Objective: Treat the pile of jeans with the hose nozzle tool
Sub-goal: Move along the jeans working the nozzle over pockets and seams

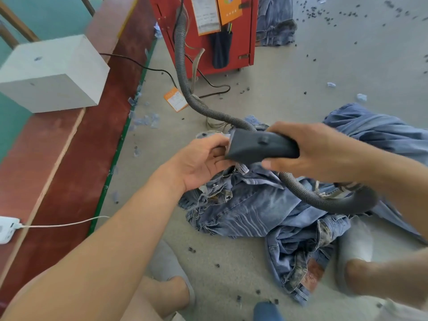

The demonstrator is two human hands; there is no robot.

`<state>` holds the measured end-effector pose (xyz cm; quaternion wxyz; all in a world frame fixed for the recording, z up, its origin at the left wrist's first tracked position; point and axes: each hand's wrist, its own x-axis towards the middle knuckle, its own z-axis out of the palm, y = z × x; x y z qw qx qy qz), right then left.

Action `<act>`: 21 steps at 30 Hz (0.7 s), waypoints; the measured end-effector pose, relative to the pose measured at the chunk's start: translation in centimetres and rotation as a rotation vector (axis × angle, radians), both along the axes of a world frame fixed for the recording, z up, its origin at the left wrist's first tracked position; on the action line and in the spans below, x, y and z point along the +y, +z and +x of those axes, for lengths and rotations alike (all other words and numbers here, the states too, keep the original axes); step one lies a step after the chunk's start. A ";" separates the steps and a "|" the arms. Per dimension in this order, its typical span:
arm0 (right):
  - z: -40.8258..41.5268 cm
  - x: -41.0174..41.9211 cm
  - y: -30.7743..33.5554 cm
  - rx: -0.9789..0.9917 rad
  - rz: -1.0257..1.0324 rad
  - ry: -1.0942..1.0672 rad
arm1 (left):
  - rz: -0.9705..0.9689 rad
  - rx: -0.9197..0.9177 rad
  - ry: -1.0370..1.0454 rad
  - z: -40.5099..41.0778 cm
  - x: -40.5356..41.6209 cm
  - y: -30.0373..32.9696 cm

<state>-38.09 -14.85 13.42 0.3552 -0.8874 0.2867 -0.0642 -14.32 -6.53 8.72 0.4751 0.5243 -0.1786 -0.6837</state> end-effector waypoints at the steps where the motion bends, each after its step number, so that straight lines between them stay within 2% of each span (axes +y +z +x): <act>1: -0.3 -0.4 0.4 -0.008 0.000 -0.027 | -0.005 -0.006 -0.019 -0.2 0.1 -0.1; 4: -1.7 -1.9 1.1 0.047 -0.007 -0.069 | -0.034 0.045 -0.003 -0.4 0.2 -0.3; 8: -2.4 -1.9 0.9 0.158 0.011 0.014 | -0.072 0.144 0.083 -0.4 0.1 -0.3; 12: -1.2 -0.4 0.2 0.099 0.006 0.051 | -0.043 0.124 0.124 -1.3 0.0 -0.5; 17: -1.3 -1.0 0.6 -0.033 -0.029 -0.110 | -0.037 0.135 0.217 -1.2 -0.5 -0.5; 21: -2.1 -1.4 1.6 0.045 -0.012 -0.064 | -0.025 0.102 0.262 -2.2 -0.8 -0.7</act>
